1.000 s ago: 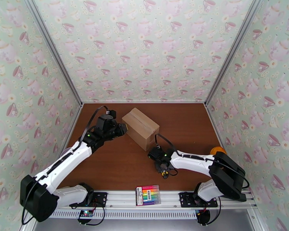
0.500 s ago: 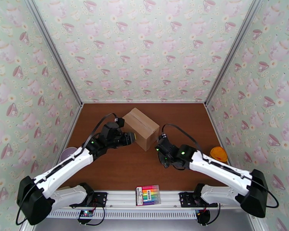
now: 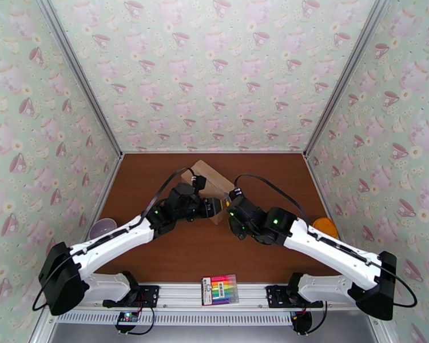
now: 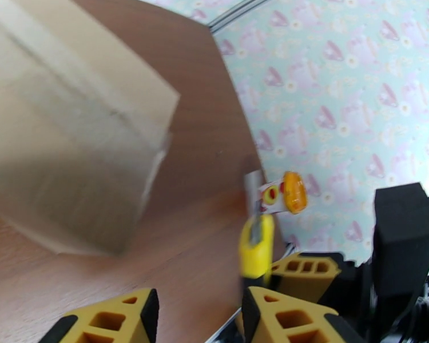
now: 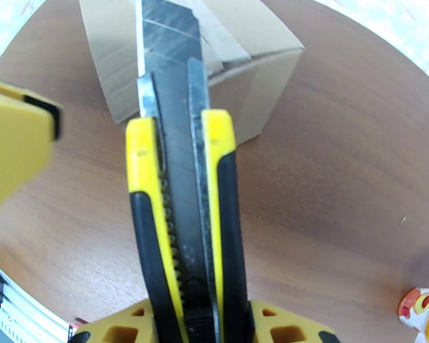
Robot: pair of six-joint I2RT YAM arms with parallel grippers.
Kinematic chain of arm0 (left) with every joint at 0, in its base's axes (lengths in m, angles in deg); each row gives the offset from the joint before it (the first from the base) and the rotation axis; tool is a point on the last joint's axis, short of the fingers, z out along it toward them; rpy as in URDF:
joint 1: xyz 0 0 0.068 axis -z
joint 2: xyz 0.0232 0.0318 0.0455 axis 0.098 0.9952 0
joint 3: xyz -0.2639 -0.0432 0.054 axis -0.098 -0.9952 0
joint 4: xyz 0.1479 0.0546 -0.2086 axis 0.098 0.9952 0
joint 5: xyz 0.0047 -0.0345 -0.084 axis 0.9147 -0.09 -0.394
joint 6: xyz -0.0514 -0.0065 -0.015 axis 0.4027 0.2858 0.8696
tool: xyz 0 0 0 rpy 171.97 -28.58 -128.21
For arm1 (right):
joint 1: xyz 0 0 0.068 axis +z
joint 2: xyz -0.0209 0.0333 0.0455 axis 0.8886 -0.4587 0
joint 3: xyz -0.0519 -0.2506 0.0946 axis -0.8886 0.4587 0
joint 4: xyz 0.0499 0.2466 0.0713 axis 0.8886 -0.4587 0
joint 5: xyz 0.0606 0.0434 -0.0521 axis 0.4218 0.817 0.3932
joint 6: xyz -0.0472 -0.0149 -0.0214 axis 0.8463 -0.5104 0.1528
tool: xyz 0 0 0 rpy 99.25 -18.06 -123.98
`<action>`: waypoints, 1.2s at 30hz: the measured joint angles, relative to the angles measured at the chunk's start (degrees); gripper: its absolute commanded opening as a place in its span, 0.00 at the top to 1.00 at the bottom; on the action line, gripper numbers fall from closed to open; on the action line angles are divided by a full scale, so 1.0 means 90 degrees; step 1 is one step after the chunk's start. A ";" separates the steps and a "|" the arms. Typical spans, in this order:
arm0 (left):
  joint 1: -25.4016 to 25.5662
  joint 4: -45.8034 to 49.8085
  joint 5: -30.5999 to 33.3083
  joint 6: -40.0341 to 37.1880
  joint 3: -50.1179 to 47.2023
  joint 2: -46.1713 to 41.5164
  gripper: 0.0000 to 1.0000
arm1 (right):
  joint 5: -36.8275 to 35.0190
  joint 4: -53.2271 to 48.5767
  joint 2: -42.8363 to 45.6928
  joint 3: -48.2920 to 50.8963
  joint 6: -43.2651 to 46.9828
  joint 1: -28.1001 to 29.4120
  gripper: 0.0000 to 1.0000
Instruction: Unpack the express box
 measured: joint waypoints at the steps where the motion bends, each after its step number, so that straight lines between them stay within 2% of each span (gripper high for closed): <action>1: 0.0017 -0.0121 -0.0032 0.0022 0.0007 0.0068 0.54 | -0.0002 0.0005 -0.0029 -0.0024 0.0022 0.0000 0.81; 21: 0.0083 -0.0920 -0.0316 0.0240 0.0544 0.0857 0.57 | -0.0049 0.0061 -0.0287 -0.0449 0.0211 0.0002 0.82; 25: 0.0112 -0.0942 -0.0369 0.0279 0.0597 0.0920 0.61 | -0.0097 0.0097 -0.0364 -0.0522 0.0223 0.0002 0.83; 29: 0.0109 -0.0969 -0.0367 0.0287 0.0600 0.0942 0.69 | -0.0124 0.0153 -0.0386 -0.0542 0.0228 0.0002 0.83; 34: 0.0107 -0.0996 -0.0415 0.0306 0.0607 0.0986 0.96 | -0.0143 0.0158 -0.0376 -0.0546 0.0228 0.0000 0.83; 36: 0.0109 -0.1015 -0.0437 0.0267 0.0607 0.0986 1.00 | -0.0148 0.0153 -0.0369 -0.0546 0.0226 0.0000 0.83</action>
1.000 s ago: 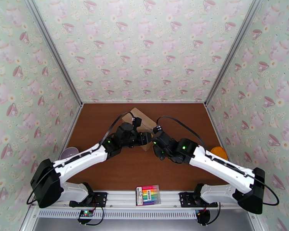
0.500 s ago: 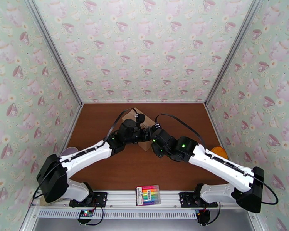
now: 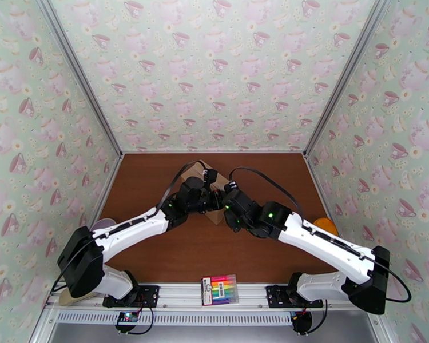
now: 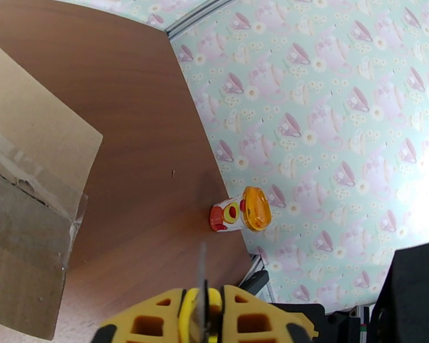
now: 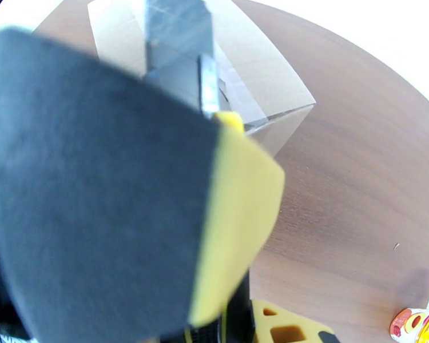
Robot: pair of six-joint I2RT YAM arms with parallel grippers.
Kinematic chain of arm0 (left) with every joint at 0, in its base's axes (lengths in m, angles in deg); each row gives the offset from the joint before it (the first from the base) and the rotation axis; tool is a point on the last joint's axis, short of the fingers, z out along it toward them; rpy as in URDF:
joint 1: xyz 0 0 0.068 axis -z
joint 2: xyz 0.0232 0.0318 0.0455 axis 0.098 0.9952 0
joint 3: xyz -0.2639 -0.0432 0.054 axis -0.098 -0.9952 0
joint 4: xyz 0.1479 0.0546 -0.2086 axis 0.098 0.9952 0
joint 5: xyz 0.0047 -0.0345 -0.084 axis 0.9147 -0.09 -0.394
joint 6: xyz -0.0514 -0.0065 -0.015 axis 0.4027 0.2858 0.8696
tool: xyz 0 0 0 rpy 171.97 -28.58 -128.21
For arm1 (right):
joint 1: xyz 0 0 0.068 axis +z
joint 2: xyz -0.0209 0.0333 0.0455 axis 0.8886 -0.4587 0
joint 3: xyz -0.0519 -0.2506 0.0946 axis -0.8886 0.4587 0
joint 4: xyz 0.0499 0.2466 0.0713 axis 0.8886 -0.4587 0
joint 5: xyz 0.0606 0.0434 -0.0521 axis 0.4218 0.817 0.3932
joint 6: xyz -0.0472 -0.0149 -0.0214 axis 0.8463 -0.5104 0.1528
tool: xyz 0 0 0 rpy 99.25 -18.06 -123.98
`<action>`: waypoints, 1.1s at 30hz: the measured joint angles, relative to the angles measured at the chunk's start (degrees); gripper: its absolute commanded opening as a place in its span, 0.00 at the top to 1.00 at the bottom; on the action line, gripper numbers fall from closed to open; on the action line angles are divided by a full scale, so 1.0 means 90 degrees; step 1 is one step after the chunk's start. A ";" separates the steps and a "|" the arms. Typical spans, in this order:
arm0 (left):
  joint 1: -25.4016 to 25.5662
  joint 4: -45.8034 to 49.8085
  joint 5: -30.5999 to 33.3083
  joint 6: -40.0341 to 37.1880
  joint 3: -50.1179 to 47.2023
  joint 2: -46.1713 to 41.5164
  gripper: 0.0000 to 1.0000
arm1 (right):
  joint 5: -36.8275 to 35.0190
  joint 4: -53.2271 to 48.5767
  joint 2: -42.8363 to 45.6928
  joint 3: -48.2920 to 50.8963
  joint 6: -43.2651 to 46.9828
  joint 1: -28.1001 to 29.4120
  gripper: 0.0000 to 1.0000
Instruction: Unpack the express box
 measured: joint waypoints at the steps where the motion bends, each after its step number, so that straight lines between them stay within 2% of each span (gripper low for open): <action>1: 0.0000 -0.0002 0.0000 0.0007 0.0000 0.0000 1.00 | -0.0002 0.0000 0.0002 0.0000 0.0000 0.0000 0.83; 3: 0.0000 0.0000 0.0002 0.0007 0.0000 0.0000 1.00 | -0.0002 0.0000 0.0005 0.0000 0.0000 0.0000 0.81; 6: 0.0000 0.0000 0.0005 0.0012 0.0000 0.0000 1.00 | 0.0002 0.0005 0.0027 0.0002 -0.0002 0.0000 0.61; 8: 0.0000 0.0005 0.0024 0.0044 0.0000 0.0000 1.00 | -0.0012 0.0019 0.0041 0.0019 0.0017 0.0000 0.42; 10: -0.0017 0.0090 0.0165 0.0136 0.0002 -0.0002 1.00 | -0.0017 0.0141 0.0070 0.0078 -0.0034 0.0002 0.28; 12: -0.0044 0.0221 0.0352 0.0233 0.0007 -0.0002 1.00 | -0.0034 0.0257 0.0134 0.0175 -0.0075 0.0002 0.20; 21: -0.0049 0.0483 0.1090 0.0758 0.0097 -0.0002 1.00 | -0.0085 0.0389 0.0505 0.0658 -0.0398 -0.0007 0.11; 33: -0.0041 -0.0194 0.1183 0.1562 0.0090 -0.0056 1.00 | 0.0396 0.0964 0.0517 0.0682 -0.0396 -0.0510 0.09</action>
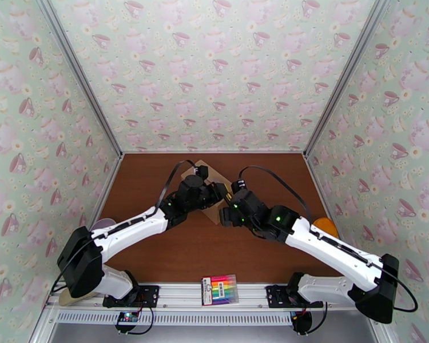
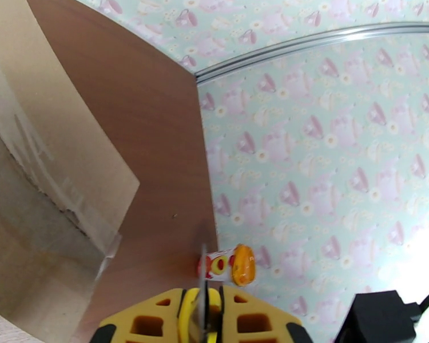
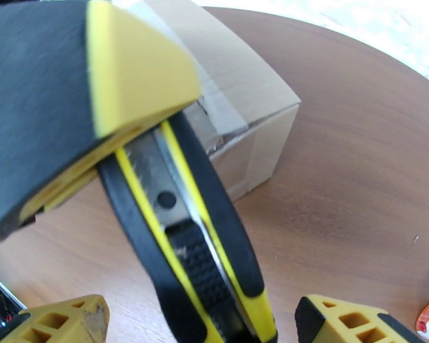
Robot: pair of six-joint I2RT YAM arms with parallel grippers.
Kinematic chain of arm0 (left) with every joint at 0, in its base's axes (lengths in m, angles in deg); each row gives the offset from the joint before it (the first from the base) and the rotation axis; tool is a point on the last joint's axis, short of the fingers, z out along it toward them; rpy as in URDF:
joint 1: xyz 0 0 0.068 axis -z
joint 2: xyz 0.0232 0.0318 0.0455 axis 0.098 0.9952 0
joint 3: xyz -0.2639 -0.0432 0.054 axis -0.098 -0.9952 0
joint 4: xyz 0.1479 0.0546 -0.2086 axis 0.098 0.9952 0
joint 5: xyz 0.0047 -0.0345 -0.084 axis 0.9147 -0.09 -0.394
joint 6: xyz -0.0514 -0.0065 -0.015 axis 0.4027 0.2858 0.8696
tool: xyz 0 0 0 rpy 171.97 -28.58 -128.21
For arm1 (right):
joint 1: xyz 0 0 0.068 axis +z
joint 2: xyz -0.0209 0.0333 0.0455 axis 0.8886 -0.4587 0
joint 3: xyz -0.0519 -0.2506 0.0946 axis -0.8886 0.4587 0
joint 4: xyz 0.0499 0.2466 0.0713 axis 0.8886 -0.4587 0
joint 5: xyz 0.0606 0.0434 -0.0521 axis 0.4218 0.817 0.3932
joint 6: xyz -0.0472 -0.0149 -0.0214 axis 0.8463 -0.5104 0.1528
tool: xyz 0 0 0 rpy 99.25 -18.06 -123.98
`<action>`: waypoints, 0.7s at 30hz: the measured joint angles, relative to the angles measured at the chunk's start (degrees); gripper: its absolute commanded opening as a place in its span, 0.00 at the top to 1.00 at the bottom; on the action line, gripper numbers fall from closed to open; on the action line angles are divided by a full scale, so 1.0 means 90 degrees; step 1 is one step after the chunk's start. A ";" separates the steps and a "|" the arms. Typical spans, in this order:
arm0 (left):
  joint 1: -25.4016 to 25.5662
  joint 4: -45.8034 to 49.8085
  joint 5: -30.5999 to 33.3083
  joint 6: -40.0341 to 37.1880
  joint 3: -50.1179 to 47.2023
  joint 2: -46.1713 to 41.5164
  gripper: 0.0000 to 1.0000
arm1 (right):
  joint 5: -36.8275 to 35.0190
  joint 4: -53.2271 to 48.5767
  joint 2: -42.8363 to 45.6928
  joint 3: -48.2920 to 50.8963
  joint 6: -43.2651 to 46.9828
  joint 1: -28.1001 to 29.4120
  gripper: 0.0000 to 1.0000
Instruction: Unpack the express box
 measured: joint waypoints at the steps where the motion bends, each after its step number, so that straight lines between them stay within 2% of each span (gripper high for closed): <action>1: 0.0000 -0.0024 0.0000 0.0036 -0.0005 -0.0019 1.00 | 0.0024 0.0039 0.0000 0.0000 0.0012 -0.0039 0.09; 7: 0.0015 -0.0160 -0.0005 0.0236 -0.0005 -0.0148 1.00 | 0.0250 0.0182 0.0095 0.0000 0.0114 -0.0364 0.10; 10: 0.0041 -0.0180 -0.0005 0.0289 -0.0007 -0.0192 1.00 | 0.0318 0.0289 0.0155 0.0000 0.0211 -0.0505 0.15; 15: 0.0061 -0.0243 -0.0007 0.0374 -0.0032 -0.0211 1.00 | 0.0483 0.0449 0.0158 0.0000 0.0384 -0.0588 0.30; 21: 0.0097 -0.0284 -0.0007 0.0454 -0.0032 -0.0211 1.00 | 0.0646 0.0614 0.0112 0.0000 0.0408 -0.0619 0.31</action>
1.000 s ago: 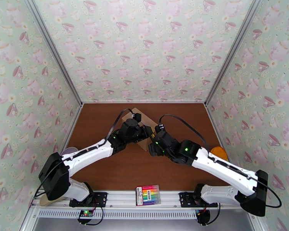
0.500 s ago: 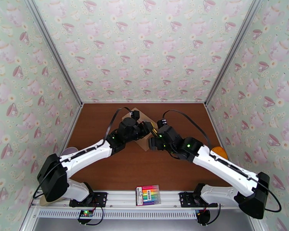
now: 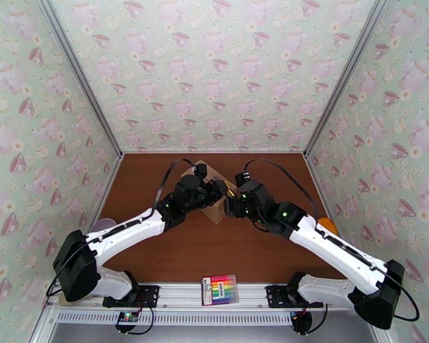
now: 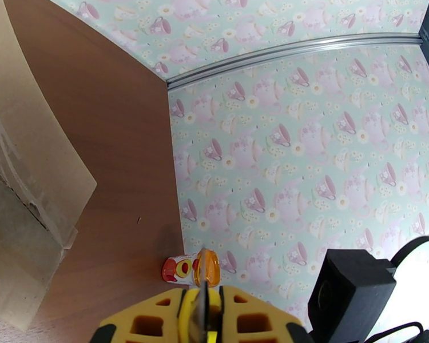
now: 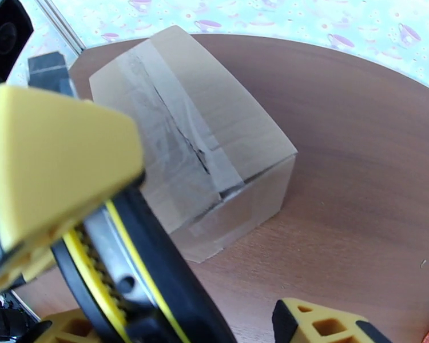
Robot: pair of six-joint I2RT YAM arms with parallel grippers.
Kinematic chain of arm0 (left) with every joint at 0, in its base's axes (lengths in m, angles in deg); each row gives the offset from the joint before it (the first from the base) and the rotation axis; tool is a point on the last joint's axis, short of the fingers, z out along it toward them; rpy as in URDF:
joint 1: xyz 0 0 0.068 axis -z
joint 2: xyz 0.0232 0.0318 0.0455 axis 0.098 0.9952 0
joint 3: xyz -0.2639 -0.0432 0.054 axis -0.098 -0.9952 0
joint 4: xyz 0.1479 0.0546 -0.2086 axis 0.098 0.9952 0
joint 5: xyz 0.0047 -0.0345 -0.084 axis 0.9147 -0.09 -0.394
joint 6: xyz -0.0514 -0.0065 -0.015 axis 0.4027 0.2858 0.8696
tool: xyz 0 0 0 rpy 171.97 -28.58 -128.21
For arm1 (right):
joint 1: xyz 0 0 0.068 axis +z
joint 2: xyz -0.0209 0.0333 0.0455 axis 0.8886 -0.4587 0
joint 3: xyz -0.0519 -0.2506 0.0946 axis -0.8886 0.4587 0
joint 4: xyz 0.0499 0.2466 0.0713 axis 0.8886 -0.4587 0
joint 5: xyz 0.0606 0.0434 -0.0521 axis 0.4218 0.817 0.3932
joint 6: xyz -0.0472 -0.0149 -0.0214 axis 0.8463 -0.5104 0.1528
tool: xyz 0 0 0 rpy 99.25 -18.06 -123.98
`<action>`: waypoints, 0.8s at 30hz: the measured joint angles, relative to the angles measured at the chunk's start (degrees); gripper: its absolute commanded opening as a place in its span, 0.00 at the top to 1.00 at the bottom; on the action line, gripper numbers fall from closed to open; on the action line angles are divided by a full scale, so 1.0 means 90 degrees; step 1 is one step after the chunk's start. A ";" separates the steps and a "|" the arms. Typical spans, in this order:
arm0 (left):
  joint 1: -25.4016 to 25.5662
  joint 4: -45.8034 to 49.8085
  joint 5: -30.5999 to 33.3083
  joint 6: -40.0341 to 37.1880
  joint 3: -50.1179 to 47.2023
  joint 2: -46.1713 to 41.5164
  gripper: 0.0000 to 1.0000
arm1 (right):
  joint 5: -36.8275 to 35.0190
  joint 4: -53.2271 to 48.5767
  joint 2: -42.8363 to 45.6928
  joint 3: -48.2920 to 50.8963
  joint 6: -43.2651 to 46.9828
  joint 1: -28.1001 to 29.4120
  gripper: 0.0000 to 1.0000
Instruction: Unpack the express box
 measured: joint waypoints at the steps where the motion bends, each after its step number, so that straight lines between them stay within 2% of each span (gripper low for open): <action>1: 0.0002 -0.0007 0.0002 0.0000 0.0000 0.0000 1.00 | 0.0010 0.0005 -0.0022 0.0000 0.0002 -0.0005 0.31; 5: 0.0005 -0.0058 0.0000 0.0022 0.0000 0.0000 1.00 | 0.0024 0.0027 -0.0068 0.0000 0.0056 -0.0010 0.39; 7: 0.0005 -0.0087 -0.0002 0.0029 0.0000 0.0000 1.00 | 0.0027 0.0061 -0.0070 0.0000 0.0087 -0.0007 0.40; 9: 0.0005 -0.0092 0.0000 0.0032 -0.0002 0.0000 1.00 | 0.0027 0.0073 -0.0070 0.0000 0.0107 -0.0002 0.38; 12: 0.0005 -0.0092 0.0002 0.0044 0.0000 0.0000 1.00 | -0.0007 0.0075 -0.0068 0.0000 0.0100 -0.0007 0.29; 18: 0.0005 -0.0087 0.0005 0.0046 -0.0002 0.0005 1.00 | -0.0080 0.0097 -0.0017 0.0000 0.0109 -0.0010 0.25; 24: 0.0005 -0.0092 0.0005 0.0046 -0.0002 0.0095 1.00 | -0.0124 0.0090 0.0029 0.0000 0.0141 -0.0010 0.38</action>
